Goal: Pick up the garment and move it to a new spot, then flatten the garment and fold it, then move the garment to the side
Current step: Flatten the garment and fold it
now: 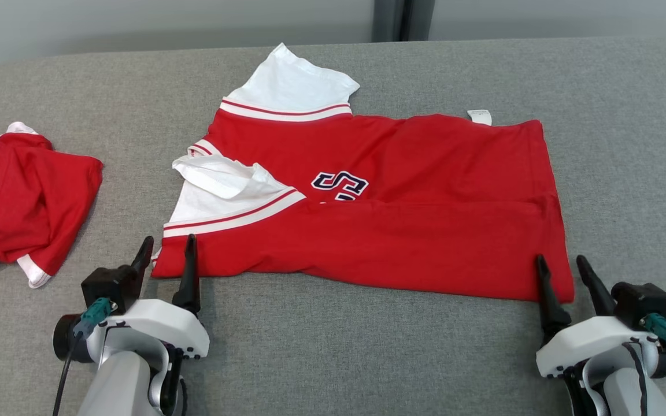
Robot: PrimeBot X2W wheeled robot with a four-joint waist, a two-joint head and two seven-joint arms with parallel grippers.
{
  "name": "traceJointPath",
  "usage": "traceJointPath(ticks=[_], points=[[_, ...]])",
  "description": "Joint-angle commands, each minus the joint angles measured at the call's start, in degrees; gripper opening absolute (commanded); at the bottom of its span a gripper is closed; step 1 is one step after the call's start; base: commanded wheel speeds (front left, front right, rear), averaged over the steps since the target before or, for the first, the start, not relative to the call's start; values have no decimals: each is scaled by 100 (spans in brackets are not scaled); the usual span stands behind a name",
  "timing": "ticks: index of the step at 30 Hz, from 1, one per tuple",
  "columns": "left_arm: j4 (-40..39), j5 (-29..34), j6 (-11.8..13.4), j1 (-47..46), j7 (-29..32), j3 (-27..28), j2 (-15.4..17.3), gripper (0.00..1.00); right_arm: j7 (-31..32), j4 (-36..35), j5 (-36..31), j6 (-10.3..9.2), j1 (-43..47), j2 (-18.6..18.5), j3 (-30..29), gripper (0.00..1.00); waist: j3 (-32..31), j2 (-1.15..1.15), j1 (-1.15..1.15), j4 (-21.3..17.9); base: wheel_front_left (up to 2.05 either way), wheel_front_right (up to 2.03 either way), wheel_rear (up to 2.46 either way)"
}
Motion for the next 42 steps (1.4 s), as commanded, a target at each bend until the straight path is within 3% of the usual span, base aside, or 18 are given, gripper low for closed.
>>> traceJointPath(ticks=[1, 10, 11, 14, 22, 34, 35, 36, 42], points=[[-35, -82, 17, 60, -9, -20, 19, 100, -28, 26, -23, 0, 47, -21, 13, 100, -7, 0, 0, -2, 0, 0, 0], [-60, -382, 223, 348, -9, -259, 22, 100, 2, 610, -40, -1, 167, -6, 71, 100, -19, 0, 0, 50, 0, 0, 0], [-54, -376, 234, 354, -9, -256, 20, 100, 14, 715, -13, 0, 158, -1, 113, 49, -22, 0, 0, 54, 0, 0, 0], [-23, -380, 258, 356, -9, -203, 19, 100, 30, 973, 65, 0, 139, 19, 244, 0, -34, 0, 0, 55, 0, 0, 0], [123, -448, 217, 364, -9, -96, 18, 100, 5, 660, 169, -21, 62, -167, -76, 0, -14, 0, 0, -2, 0, 0, 0], [487, -680, 36, 148, -1, -210, 13, 98, -8, 511, 138, -21, -24, -166, -89, 0, 44, 0, 0, -108, 0, 0, 0], [546, -698, 15, 136, 3, -228, 9, 37, -8, 509, 142, -21, -19, -160, -87, 0, 43, 0, 0, -115, 0, 0, 0], [610, -730, -17, 131, 4, -247, 6, 0, -8, 509, 143, -21, -14, -158, -87, 0, 40, 0, 0, -123, 0, 0, 0], [767, -831, -90, 179, 9, -228, 21, 0, -10, 539, 137, -20, 90, -145, -140, 0, -124, 0, 0, -137, 0, 0, 0]])
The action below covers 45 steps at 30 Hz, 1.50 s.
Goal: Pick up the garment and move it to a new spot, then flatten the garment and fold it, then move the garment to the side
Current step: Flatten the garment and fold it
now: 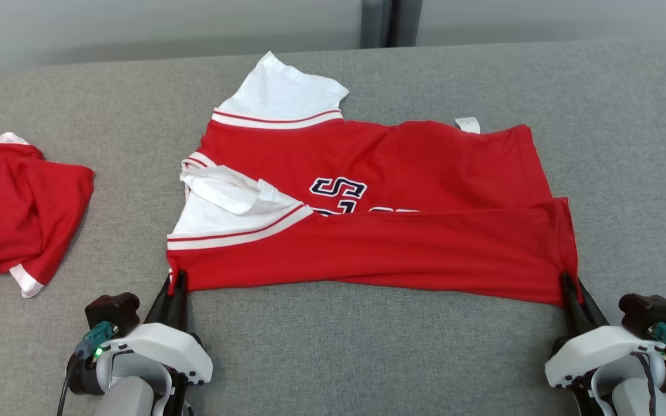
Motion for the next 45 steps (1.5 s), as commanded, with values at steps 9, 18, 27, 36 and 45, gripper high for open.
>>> traceJointPath(ticks=[9, 18, 27, 36, 45], points=[[-353, 66, -44, 867, 15, -26, 37, 0, 9, 118, 67, -38, 558, -159, 30, 0, -697, 0, 0, 101, 0, 0, 0], [-726, 66, 61, 2105, 15, -292, 40, 0, 8, 199, 285, -38, 1456, -301, 107, 0, -1361, 0, 0, 281, 0, 0, 0], [-1377, 215, 132, 2001, 13, -487, 28, 100, 8, -161, 474, -25, 1335, -282, -50, 100, -1124, 0, 0, 260, 0, 0, 0], [-1271, 571, 62, 673, 212, -689, 122, 100, 267, -141, 359, -25, 120, -471, 48, 100, -588, 0, 0, 165, 0, 0, 0], [-442, 750, -114, -1087, 978, -987, 169, 100, 1004, 423, 43, -25, -1299, -495, 93, 100, 9, 0, 0, 129, 0, 0, 0]])
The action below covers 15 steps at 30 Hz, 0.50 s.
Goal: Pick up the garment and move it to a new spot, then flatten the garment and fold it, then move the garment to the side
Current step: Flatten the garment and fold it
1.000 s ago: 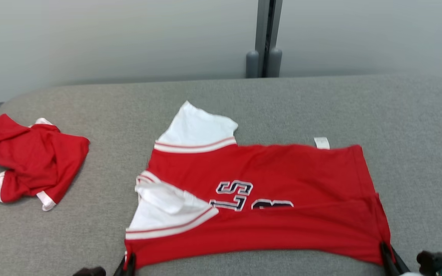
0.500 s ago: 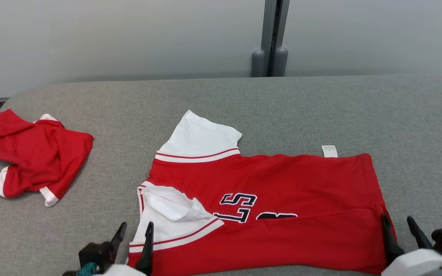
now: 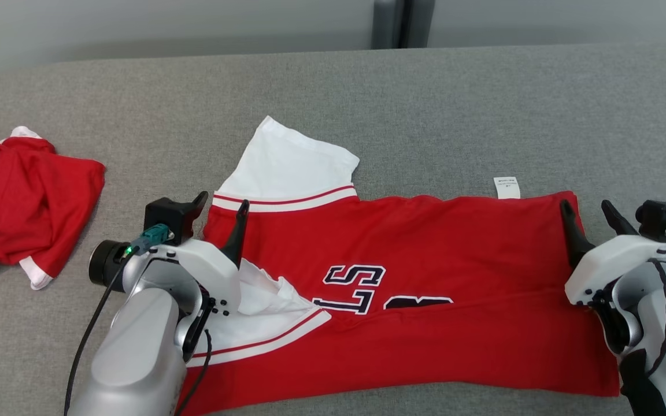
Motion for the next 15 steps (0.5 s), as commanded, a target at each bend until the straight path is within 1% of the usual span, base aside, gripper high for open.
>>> traceJointPath(ticks=[1, 8, 10, 11, 12, 13, 14, 15], points=[[67, -4, -31, -130, 20, -12, 17, 100, 70, 63, -38, -1, -96, -42, 6, 100, 133, 0, 0, -7, 0, 0, 0], [515, -13, -103, -735, 92, -155, -9, 100, 329, 433, -54, -1, -590, -62, 77, 100, 438, 0, 0, 8, 0, 0, 0], [614, -6, -117, -896, 67, -187, -12, 100, 342, 507, -33, -1, -692, -72, 109, 86, 515, 0, 0, 6, 0, 0, 0], [666, -2, -114, -970, 62, -195, -11, 100, 353, 545, -29, -1, -731, -70, 139, 73, 553, 0, 0, 0, 0, 0, 0], [782, -26, -121, -1127, 42, -201, -5, 100, 379, 606, 22, -1, -797, -50, 182, 34, 619, 0, 0, -13, 0, 0, 0], [839, -28, -122, -1200, 31, -207, -5, 100, 363, 624, 37, -1, -828, -55, 201, 15, 650, 0, 0, -19, 0, 0, 0], [896, -46, -126, -1276, 30, -203, -6, 100, 348, 644, 47, -1, -859, -58, 237, 0, 686, 0, 0, -32, 0, 0, 0], [956, -47, -126, -1357, 33, -206, -4, 100, 339, 668, 70, -1, -885, -58, 279, 0, 720, 0, 0, -46, 0, 0, 0]])
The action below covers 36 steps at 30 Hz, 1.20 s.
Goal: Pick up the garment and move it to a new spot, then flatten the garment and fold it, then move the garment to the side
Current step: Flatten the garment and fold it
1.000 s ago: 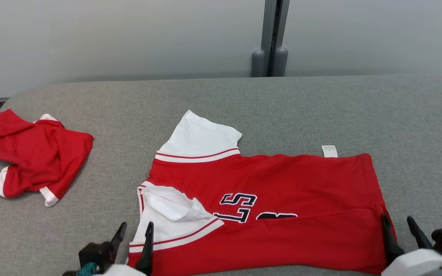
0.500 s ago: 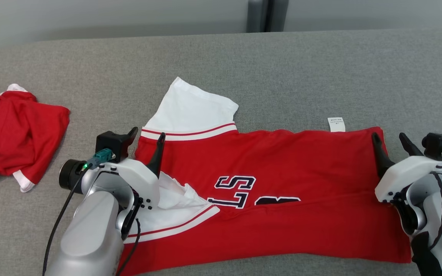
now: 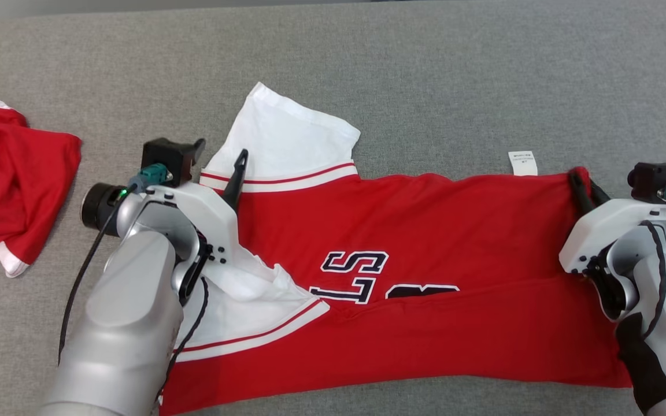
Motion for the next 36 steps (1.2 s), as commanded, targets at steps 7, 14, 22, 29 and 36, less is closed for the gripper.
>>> traceJointPath(ticks=[7, 14, 22, 29, 36], points=[[491, -156, -5, -805, 24, 90, 39, 100, -233, 55, 98, -2, -268, -21, 249, 0, 308, 0, 0, -189, 0, 0, 0], [907, -215, -79, -1398, 299, 42, 149, 100, -341, 46, 171, -2, -432, 102, 490, 0, 536, 0, 0, -401, 0, 0, 0], [1446, -177, -159, -1893, 809, -224, 250, 100, -446, 149, 262, -3, -586, 191, 716, 0, 674, 0, 0, -608, 0, 0, 0], [1800, -192, -187, -2102, 1092, -404, 339, 0, -438, 190, 351, -3, -792, 262, 936, 0, 791, 0, 0, -734, 0, 0, 0], [1668, -150, -199, -2347, 534, -573, 452, 0, -604, 250, 368, -2, -1013, 228, 1000, 0, 751, 0, 0, -697, 0, 0, 0]])
